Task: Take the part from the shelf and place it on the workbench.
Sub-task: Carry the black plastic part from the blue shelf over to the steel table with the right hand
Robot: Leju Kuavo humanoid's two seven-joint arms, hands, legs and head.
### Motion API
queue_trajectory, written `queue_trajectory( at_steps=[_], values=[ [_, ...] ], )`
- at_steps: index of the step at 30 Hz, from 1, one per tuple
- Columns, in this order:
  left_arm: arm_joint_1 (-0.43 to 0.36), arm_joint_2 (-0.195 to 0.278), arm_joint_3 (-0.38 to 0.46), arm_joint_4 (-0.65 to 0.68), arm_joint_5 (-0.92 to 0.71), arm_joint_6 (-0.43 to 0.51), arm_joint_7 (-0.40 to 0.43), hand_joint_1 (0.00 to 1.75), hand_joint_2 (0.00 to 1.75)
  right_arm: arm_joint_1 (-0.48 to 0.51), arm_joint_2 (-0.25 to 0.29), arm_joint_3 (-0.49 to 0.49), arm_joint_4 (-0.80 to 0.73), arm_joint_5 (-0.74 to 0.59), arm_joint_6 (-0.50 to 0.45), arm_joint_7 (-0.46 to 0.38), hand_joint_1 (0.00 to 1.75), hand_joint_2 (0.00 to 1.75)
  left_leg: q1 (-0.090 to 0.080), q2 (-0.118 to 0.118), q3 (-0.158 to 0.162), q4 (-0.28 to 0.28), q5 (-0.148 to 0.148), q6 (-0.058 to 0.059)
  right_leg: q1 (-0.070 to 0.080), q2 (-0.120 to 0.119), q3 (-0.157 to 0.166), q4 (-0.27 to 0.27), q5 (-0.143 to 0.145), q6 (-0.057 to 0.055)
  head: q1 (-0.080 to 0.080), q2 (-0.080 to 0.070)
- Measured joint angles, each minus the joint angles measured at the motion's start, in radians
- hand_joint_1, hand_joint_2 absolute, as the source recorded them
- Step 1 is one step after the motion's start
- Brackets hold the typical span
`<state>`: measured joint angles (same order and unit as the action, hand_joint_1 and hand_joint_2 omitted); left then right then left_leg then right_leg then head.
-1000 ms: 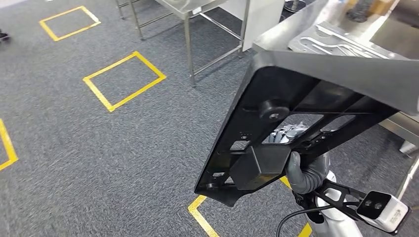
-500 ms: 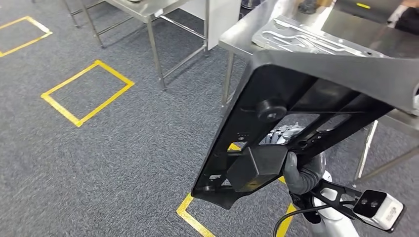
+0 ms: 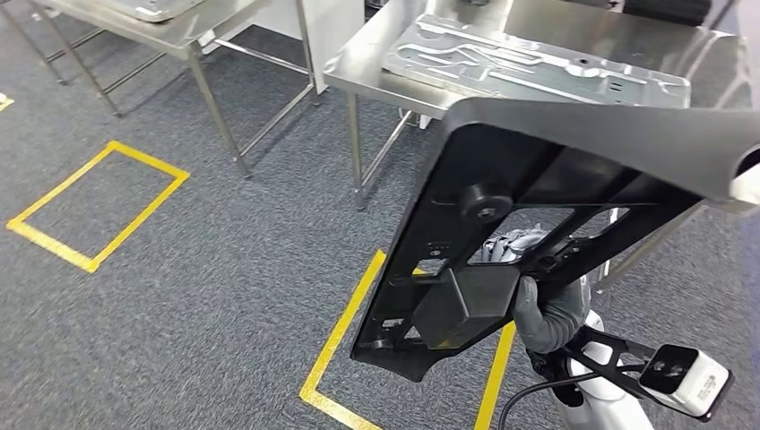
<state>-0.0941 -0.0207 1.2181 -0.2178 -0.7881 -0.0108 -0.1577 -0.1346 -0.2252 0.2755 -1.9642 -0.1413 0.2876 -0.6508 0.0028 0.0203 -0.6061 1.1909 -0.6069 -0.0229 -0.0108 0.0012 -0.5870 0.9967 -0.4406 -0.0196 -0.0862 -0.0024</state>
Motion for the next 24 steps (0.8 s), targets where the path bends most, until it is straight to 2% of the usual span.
queue_trajectory(
  at_steps=[1, 2, 3, 4, 6, 7, 8, 9, 10, 11, 12, 13, 14, 15, 16, 17, 18, 19, 20, 21, 22, 23, 24],
  values=[
    [0.002, 0.000, 0.000, 0.000, 0.000, 0.001, -0.001, 0.00, 0.00, 0.001, 0.000, 0.001, 0.000, 0.003, -0.001, 0.000, 1.75, 1.75, 0.000, -0.007, -0.031, 0.062, -0.021, -0.001, 0.001, 0.013, -0.001, 0.001, 0.000, -0.001, 0.000, 0.000],
    [0.003, 0.000, 0.000, 0.000, 0.000, 0.002, -0.002, 0.00, 0.00, 0.001, 0.000, 0.001, 0.001, 0.005, -0.002, 0.000, 1.75, 1.75, 0.000, -0.011, -0.050, 0.095, -0.022, -0.001, 0.002, 0.027, -0.001, 0.001, 0.001, -0.001, 0.000, 0.000],
    [0.003, 0.000, 0.000, 0.000, 0.000, 0.002, -0.004, 0.00, 0.00, 0.002, 0.000, 0.002, 0.001, 0.005, -0.003, 0.000, 1.75, 1.75, 0.000, -0.013, -0.050, 0.086, -0.003, 0.001, 0.002, 0.041, 0.000, 0.002, 0.001, -0.001, 0.000, 0.000],
    [0.003, 0.001, 0.000, 0.000, 0.000, 0.003, -0.005, 0.00, 0.00, 0.002, 0.000, 0.003, 0.001, 0.006, -0.004, 0.000, 1.75, 1.75, 0.000, -0.018, -0.032, 0.039, 0.033, 0.003, 0.002, 0.054, 0.001, 0.004, 0.000, 0.000, 0.000, 0.000],
    [0.002, 0.002, 0.000, 0.000, 0.000, 0.003, -0.010, 0.00, 0.00, 0.000, 0.000, 0.004, 0.001, 0.006, -0.005, 0.000, 1.75, 1.75, 0.003, -0.060, 0.026, -0.103, 0.106, 0.010, 0.003, 0.079, 0.002, 0.008, -0.001, 0.004, 0.000, 0.000],
    [0.002, 0.002, 0.001, 0.000, 0.000, 0.003, -0.012, 0.00, 0.00, -0.001, 0.000, 0.004, 0.001, 0.006, -0.005, 0.000, 1.75, 1.75, 0.004, -0.080, 0.047, -0.153, 0.125, 0.014, 0.003, 0.091, 0.000, 0.010, -0.001, 0.008, 0.000, 0.000],
    [0.002, 0.003, 0.001, 0.000, 0.000, 0.003, -0.012, 0.00, 0.00, -0.001, 0.000, 0.004, 0.001, 0.006, -0.006, 0.000, 1.75, 1.75, 0.004, -0.094, 0.057, -0.180, 0.131, 0.018, 0.002, 0.103, -0.004, 0.011, 0.000, 0.014, 0.000, 0.000],
    [0.002, 0.003, 0.001, 0.000, 0.000, 0.002, -0.013, 0.00, 0.00, -0.001, 0.000, 0.005, 0.001, 0.005, -0.007, 0.000, 1.75, 1.75, 0.002, -0.093, 0.059, -0.185, 0.129, 0.023, 0.000, 0.114, -0.008, 0.011, 0.003, 0.022, 0.000, 0.000],
    [0.001, 0.003, 0.001, 0.000, 0.000, 0.003, -0.013, 0.00, 0.00, 0.000, 0.000, 0.005, 0.001, 0.005, -0.008, 0.000, 1.75, 1.75, 0.002, -0.083, 0.060, -0.188, 0.131, 0.030, -0.001, 0.125, -0.011, 0.009, 0.006, 0.029, 0.000, 0.000],
    [-0.002, 0.003, 0.002, 0.000, 0.000, 0.003, -0.013, 0.00, 0.00, 0.000, 0.000, 0.005, 0.001, 0.005, -0.010, 0.000, 1.75, 1.75, 0.002, -0.071, 0.062, -0.192, 0.134, 0.037, -0.002, 0.122, -0.014, 0.011, 0.005, 0.034, 0.000, 0.000],
    [-0.004, 0.003, 0.002, 0.000, 0.001, 0.004, -0.013, 0.00, 0.00, 0.000, 0.000, 0.005, 0.001, 0.005, -0.010, 0.000, 1.75, 1.75, 0.003, -0.059, 0.064, -0.197, 0.139, 0.045, -0.001, 0.103, -0.022, 0.026, -0.006, 0.037, 0.000, 0.000],
    [-0.005, 0.003, 0.002, 0.000, 0.001, 0.005, -0.013, 0.00, 0.00, -0.001, 0.001, 0.005, 0.001, 0.005, -0.010, 0.000, 1.75, 1.75, 0.004, -0.047, 0.064, -0.202, 0.142, 0.052, 0.001, 0.076, -0.040, 0.062, -0.029, 0.039, 0.000, 0.000],
    [-0.005, 0.003, 0.002, 0.000, 0.001, 0.006, -0.013, 0.00, 0.00, -0.002, 0.001, 0.006, 0.002, 0.004, -0.010, 0.000, 1.75, 1.75, 0.003, -0.034, 0.064, -0.204, 0.144, 0.057, 0.001, 0.044, -0.066, 0.120, -0.061, 0.040, 0.000, 0.000],
    [-0.003, 0.003, 0.003, 0.000, 0.002, 0.007, -0.013, 0.00, 0.00, -0.003, 0.002, 0.006, 0.002, 0.004, -0.010, 0.000, 1.75, 1.75, 0.001, -0.021, 0.063, -0.205, 0.143, 0.059, 0.000, 0.021, -0.100, 0.191, -0.096, 0.042, 0.000, 0.000],
    [-0.001, 0.003, 0.004, 0.000, 0.002, 0.007, -0.013, 0.00, 0.00, -0.003, 0.002, 0.007, 0.003, 0.004, -0.010, 0.000, 1.75, 1.75, -0.002, -0.008, 0.062, -0.204, 0.143, 0.060, -0.002, 0.012, -0.130, 0.256, -0.121, 0.044, 0.000, 0.000],
    [0.000, 0.003, 0.005, 0.000, 0.003, 0.006, -0.014, 0.00, 0.00, -0.002, 0.002, 0.007, 0.005, 0.004, -0.010, 0.000, 1.75, 1.75, -0.004, 0.005, 0.061, -0.204, 0.142, 0.061, -0.004, 0.007, -0.148, 0.294, -0.129, 0.046, 0.000, 0.000],
    [0.000, 0.003, 0.006, 0.000, 0.004, 0.005, -0.017, 0.00, 0.00, -0.002, 0.002, 0.007, 0.007, 0.004, -0.010, 0.000, 1.75, 1.75, -0.005, 0.018, 0.061, -0.203, 0.141, 0.061, -0.005, 0.003, -0.145, 0.293, -0.119, 0.046, 0.000, 0.000],
    [-0.001, 0.003, 0.007, 0.000, 0.005, 0.003, -0.020, 0.00, 0.00, -0.003, 0.002, 0.007, 0.009, 0.004, -0.010, 0.000, 1.75, 1.75, -0.005, 0.030, 0.062, -0.203, 0.140, 0.060, -0.005, -0.003, -0.121, 0.251, -0.093, 0.046, 0.000, 0.000],
    [-0.002, 0.003, 0.008, 0.000, 0.007, 0.000, -0.025, 0.00, 0.00, -0.004, 0.002, 0.007, 0.010, 0.003, -0.010, 0.000, 1.75, 1.75, -0.006, 0.040, 0.063, -0.202, 0.138, 0.058, -0.004, -0.020, -0.080, 0.179, -0.059, 0.043, 0.000, 0.000],
    [-0.002, 0.002, 0.009, 0.000, 0.009, -0.003, -0.029, 0.00, 0.00, -0.007, 0.002, 0.008, 0.011, 0.003, -0.010, 0.000, 1.75, 1.75, -0.008, 0.049, 0.065, -0.201, 0.135, 0.055, 0.001, -0.047, -0.039, 0.104, -0.035, 0.039, 0.000, 0.000],
    [-0.003, 0.002, 0.010, 0.000, 0.011, -0.006, -0.031, 0.00, 0.00, -0.011, 0.002, 0.009, 0.012, 0.002, -0.010, 0.000, 1.75, 1.75, -0.011, 0.058, 0.067, -0.200, 0.133, 0.051, 0.005, -0.067, -0.008, 0.047, -0.019, 0.033, 0.000, 0.000],
    [-0.003, 0.002, 0.010, 0.000, 0.013, -0.007, -0.033, 0.00, 0.00, -0.015, 0.002, 0.010, 0.012, 0.001, -0.010, 0.000, 1.75, 1.75, -0.013, 0.066, 0.068, -0.199, 0.130, 0.046, 0.010, -0.081, 0.007, 0.015, -0.014, 0.028, 0.000, 0.000],
    [-0.003, 0.002, 0.011, 0.000, 0.015, -0.009, -0.034, 0.00, 0.00, -0.018, 0.002, 0.011, 0.013, 0.001, -0.010, 0.000, 1.75, 1.75, -0.014, 0.076, 0.070, -0.198, 0.128, 0.042, 0.015, -0.081, 0.009, 0.006, -0.016, 0.024, 0.000, 0.000]
  ],
)
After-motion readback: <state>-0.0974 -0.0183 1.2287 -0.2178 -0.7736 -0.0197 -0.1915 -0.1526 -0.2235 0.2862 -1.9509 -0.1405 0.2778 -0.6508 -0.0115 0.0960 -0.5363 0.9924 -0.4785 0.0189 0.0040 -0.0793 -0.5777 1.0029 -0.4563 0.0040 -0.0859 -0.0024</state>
